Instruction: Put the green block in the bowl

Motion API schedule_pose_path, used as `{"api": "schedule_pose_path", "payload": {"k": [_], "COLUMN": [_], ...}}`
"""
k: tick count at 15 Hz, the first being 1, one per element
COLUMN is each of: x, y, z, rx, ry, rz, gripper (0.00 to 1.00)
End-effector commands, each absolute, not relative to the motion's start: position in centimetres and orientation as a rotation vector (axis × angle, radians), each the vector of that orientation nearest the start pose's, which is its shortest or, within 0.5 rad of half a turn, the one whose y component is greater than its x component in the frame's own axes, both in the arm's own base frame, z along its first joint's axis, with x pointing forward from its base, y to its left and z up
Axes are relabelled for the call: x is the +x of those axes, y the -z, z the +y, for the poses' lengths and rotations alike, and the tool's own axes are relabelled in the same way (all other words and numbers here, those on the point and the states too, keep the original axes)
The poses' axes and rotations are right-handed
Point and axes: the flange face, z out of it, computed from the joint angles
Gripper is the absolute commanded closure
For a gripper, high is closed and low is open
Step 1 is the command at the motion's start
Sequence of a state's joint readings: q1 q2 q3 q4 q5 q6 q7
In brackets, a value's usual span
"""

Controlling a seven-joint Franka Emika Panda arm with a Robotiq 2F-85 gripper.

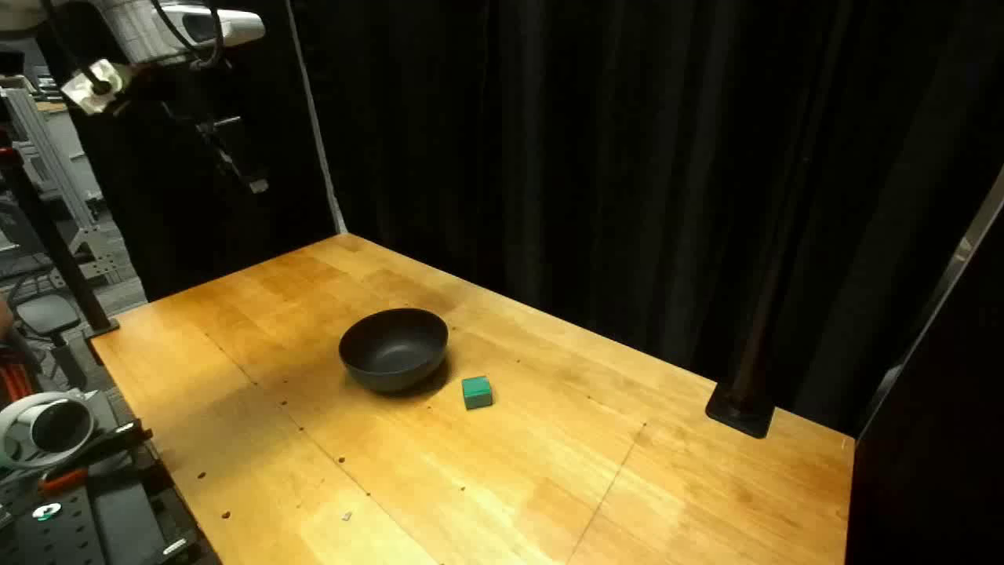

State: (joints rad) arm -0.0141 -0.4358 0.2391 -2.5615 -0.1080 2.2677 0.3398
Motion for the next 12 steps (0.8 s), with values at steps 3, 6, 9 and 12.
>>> {"api": "schedule_pose_path", "payload": {"k": [3, 6, 9, 12], "x": [40.6, 40.6, 43.6, 47.6], "y": [-42.7, -42.7, -40.0, -36.4], "z": [9.0, 9.0, 8.0, 5.1], "rx": [-3.271, -3.271, -3.243, -3.174], "ry": [0.293, 0.293, 0.339, 0.408], "rz": [0.107, 0.107, 0.375, 0.642], "gripper": [0.00, 0.00, 0.00, 0.00]}}
